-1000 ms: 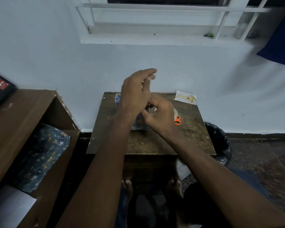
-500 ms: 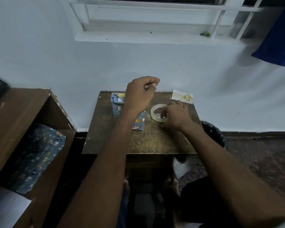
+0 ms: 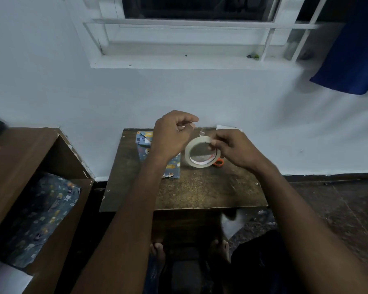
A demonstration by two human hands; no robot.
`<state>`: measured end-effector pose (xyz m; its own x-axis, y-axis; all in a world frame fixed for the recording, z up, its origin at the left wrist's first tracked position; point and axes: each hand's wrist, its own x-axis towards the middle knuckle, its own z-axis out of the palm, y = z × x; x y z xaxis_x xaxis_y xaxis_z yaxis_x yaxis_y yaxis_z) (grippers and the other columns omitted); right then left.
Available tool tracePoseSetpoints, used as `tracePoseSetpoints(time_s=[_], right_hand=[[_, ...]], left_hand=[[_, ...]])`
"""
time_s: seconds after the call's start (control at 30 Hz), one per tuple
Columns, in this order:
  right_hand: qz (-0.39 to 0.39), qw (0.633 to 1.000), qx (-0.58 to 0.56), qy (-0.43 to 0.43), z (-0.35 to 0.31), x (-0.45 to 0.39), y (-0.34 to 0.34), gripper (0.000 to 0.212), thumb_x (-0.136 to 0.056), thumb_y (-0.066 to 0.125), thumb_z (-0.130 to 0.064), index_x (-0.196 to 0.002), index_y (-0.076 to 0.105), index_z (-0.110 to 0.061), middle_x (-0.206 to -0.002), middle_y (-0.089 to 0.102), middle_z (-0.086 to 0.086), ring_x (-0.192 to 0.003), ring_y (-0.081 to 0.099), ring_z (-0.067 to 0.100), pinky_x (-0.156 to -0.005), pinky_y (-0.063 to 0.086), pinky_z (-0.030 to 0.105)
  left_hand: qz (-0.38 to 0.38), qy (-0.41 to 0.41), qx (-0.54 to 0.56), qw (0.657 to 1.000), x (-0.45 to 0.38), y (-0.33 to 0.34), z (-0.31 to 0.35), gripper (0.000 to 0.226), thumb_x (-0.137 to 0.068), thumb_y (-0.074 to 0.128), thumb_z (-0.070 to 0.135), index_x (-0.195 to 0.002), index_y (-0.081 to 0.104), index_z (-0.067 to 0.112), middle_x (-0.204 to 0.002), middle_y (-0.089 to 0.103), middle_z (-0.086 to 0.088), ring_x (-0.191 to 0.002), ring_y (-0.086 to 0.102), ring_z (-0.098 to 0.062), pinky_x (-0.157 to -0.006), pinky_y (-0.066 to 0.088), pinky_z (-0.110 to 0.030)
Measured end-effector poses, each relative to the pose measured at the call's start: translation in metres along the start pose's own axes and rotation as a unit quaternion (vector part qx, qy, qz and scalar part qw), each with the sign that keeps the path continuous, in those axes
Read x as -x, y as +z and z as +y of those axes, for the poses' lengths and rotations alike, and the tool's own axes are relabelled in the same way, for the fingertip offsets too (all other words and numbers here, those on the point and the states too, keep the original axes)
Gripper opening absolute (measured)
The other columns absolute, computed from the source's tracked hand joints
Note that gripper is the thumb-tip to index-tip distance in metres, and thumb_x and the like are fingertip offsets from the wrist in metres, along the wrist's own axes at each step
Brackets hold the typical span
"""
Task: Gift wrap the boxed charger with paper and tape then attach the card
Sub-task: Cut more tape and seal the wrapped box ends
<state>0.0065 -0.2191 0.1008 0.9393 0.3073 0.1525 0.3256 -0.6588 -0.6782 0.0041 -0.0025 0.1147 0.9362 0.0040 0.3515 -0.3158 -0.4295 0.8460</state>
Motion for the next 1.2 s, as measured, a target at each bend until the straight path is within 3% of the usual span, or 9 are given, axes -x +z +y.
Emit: tracePoseSetpoints(time_s=[0.13,0.3,0.47,0.57,0.7,0.83,0.97,1.07,1.2], right_hand=[[-0.019,0.992,-0.126,-0.013,0.0,0.011,-0.007,0.022,-0.104,0.057,-0.003,-0.097,0.076,-0.013,-0.088,0.074,0.006,-0.08,0.067,0.015,-0.076,0.059,0.033],[-0.008,0.983,-0.184,-0.016,-0.004,0.01,-0.007,0.024,-0.105,0.055,-0.001,-0.098,0.075,-0.013,-0.091,0.072,0.011,-0.082,0.067,0.02,-0.079,0.06,0.036],[-0.03,0.981,-0.186,-0.036,-0.011,0.012,-0.002,0.028,-0.105,0.056,-0.004,-0.094,0.074,-0.022,-0.092,0.072,0.01,-0.078,0.066,0.018,-0.074,0.057,0.031],[-0.029,0.978,-0.201,-0.038,-0.011,0.011,-0.001,0.03,-0.105,0.055,-0.006,-0.096,0.074,-0.026,-0.092,0.071,0.011,-0.08,0.066,0.022,-0.074,0.057,0.034],[-0.04,0.977,-0.207,-0.026,-0.01,0.01,0.0,0.023,-0.107,0.052,-0.009,-0.1,0.072,-0.018,-0.094,0.07,0.014,-0.083,0.067,0.028,-0.08,0.059,0.048],[-0.027,0.977,-0.21,-0.019,-0.009,0.008,0.0,0.022,-0.107,0.051,-0.006,-0.1,0.071,-0.012,-0.093,0.071,0.013,-0.083,0.068,0.025,-0.079,0.059,0.044],[-0.026,0.979,-0.201,-0.022,-0.008,0.007,0.001,0.024,-0.107,0.052,-0.006,-0.097,0.071,-0.014,-0.091,0.07,0.012,-0.08,0.067,0.024,-0.077,0.059,0.044],[-0.025,0.978,-0.206,-0.022,-0.008,0.008,0.0,0.023,-0.107,0.053,-0.006,-0.099,0.072,-0.015,-0.093,0.071,0.014,-0.082,0.067,0.025,-0.076,0.058,0.04],[-0.031,0.976,-0.215,-0.026,-0.009,0.008,0.002,0.018,-0.105,0.056,-0.007,-0.106,0.073,-0.014,-0.096,0.072,0.017,-0.084,0.068,0.03,-0.076,0.059,0.041]], left_hand=[[-0.009,0.001,-0.013,1.0,-0.001,-0.001,0.001,0.012,-0.094,0.08,0.021,-0.104,0.085,0.022,-0.116,0.076,0.011,-0.098,0.071,0.005,-0.089,0.056,-0.014],[-0.05,-0.004,-0.006,0.999,0.003,-0.008,0.006,0.015,-0.09,0.085,0.032,-0.101,0.087,0.022,-0.122,0.075,0.008,-0.098,0.071,0.003,-0.083,0.053,-0.009],[-0.044,-0.011,0.005,0.999,0.005,-0.004,0.009,0.013,-0.087,0.087,0.032,-0.097,0.088,0.025,-0.12,0.076,0.013,-0.1,0.072,0.002,-0.087,0.057,-0.02],[-0.035,-0.014,0.018,0.999,0.004,-0.001,0.008,0.008,-0.086,0.088,0.025,-0.093,0.088,0.025,-0.117,0.077,0.013,-0.098,0.074,0.0,-0.089,0.06,-0.026],[-0.038,-0.032,0.075,0.996,0.002,0.002,0.007,0.007,-0.089,0.086,0.02,-0.095,0.087,0.017,-0.118,0.078,0.009,-0.102,0.075,-0.003,-0.092,0.06,-0.028],[-0.039,-0.052,0.09,0.994,0.002,0.001,0.008,0.011,-0.096,0.077,0.026,-0.097,0.087,0.021,-0.118,0.078,0.013,-0.107,0.073,-0.001,-0.098,0.059,-0.033],[-0.035,-0.05,0.066,0.996,0.003,0.001,0.011,0.026,-0.106,0.064,0.036,-0.098,0.086,0.024,-0.112,0.078,0.018,-0.11,0.069,0.007,-0.099,0.055,-0.026],[-0.056,-0.046,0.08,0.994,0.001,-0.001,0.008,0.008,-0.094,0.079,0.029,-0.096,0.086,0.028,-0.12,0.077,0.014,-0.108,0.072,0.002,-0.101,0.058,-0.033],[-0.06,-0.038,0.075,0.995,0.0,0.0,0.003,0.013,-0.083,0.09,0.022,-0.093,0.087,0.029,-0.121,0.077,0.012,-0.109,0.073,-0.002,-0.101,0.059,-0.039]])
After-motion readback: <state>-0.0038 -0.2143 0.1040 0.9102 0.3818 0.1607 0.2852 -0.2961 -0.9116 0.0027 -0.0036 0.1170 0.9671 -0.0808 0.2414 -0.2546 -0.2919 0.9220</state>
